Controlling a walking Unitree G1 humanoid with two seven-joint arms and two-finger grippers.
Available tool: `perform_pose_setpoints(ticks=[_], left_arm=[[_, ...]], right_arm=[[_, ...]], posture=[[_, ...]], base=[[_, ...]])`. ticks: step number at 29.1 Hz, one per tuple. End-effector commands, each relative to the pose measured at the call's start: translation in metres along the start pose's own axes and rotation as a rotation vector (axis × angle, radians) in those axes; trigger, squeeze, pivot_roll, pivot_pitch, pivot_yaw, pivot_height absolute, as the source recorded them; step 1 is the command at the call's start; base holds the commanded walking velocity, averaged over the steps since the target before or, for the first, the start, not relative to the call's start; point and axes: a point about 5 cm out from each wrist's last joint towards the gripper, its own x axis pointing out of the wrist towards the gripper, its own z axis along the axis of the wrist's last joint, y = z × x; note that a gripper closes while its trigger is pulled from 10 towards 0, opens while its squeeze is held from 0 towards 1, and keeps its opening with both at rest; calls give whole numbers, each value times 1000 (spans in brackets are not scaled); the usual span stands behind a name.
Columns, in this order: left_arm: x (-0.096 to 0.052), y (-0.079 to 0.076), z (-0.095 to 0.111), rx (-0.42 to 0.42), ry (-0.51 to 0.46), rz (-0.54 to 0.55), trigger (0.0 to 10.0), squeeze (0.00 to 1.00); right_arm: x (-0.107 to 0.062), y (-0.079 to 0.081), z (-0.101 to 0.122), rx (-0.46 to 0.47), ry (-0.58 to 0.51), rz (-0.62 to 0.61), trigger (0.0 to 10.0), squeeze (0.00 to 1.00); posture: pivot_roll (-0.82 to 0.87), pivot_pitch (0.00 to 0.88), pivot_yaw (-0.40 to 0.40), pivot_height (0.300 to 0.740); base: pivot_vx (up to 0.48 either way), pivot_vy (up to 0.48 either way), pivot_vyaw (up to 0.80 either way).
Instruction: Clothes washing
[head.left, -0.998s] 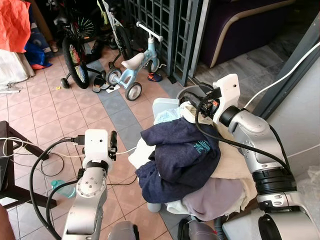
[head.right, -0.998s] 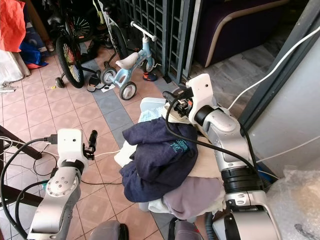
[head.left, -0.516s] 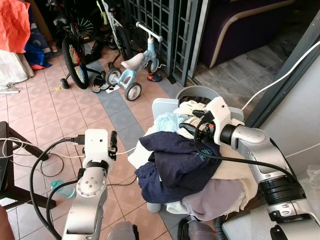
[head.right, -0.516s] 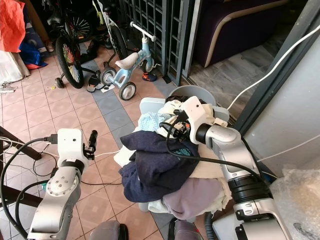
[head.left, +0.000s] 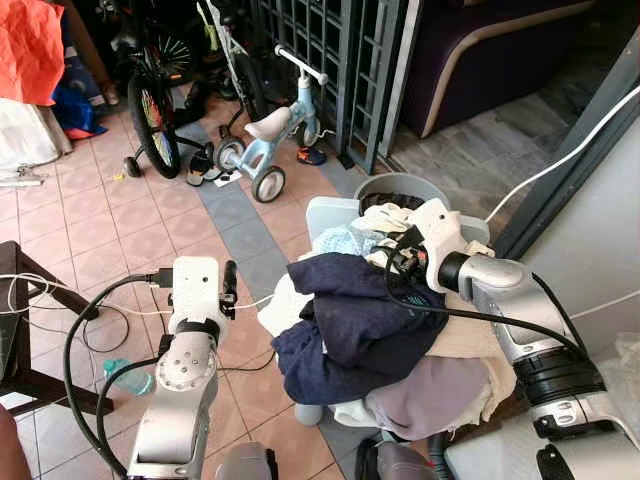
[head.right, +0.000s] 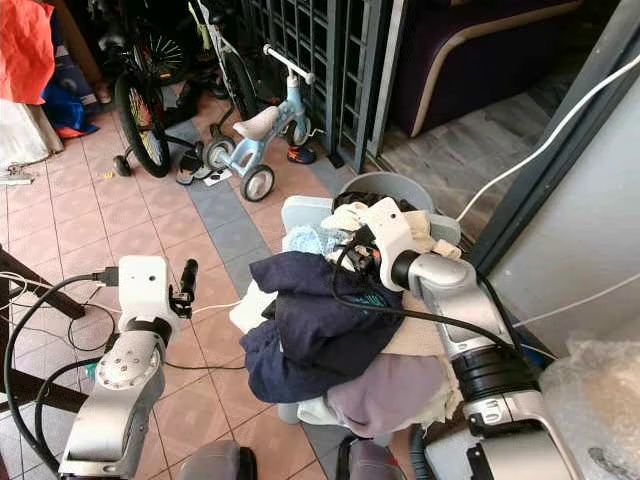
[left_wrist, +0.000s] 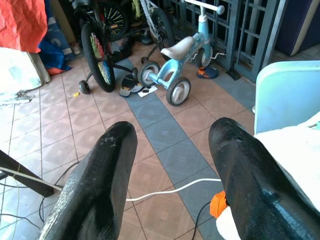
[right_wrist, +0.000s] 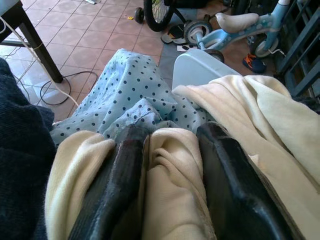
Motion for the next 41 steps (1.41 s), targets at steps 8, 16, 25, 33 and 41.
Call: perform_pose_setpoints(ticks=[8, 16, 25, 33, 41], left_arm=[[2, -1, -2, 7, 10, 6, 10000, 0], [3, -1, -2, 3, 8, 7, 10000, 0], [2, -2, -2, -3, 9, 12, 10000, 0], [3, -2, -3, -2, 8, 9, 10000, 0], [6, -6, 3, -20, -19, 20, 10000, 0]], right_arm=[[1, -5, -11, 49, 53, -42, 0, 0], [0, -21, -4, 98, 4, -201, 0, 0], [-2, -28, 23, 202, -181, -282, 0, 0], [-19, -30, 90, 362, -598, -215, 0, 0], [-38, -43, 132, 353, -773, -268, 0, 0]], posture=[[40, 68, 17, 740], [39, 68, 15, 740], [35, 69, 13, 740], [32, 58, 15, 740], [31, 47, 16, 740]], base=[[0, 0, 0], [0, 0, 0], [0, 0, 0], [0, 0, 0], [0, 0, 0]])
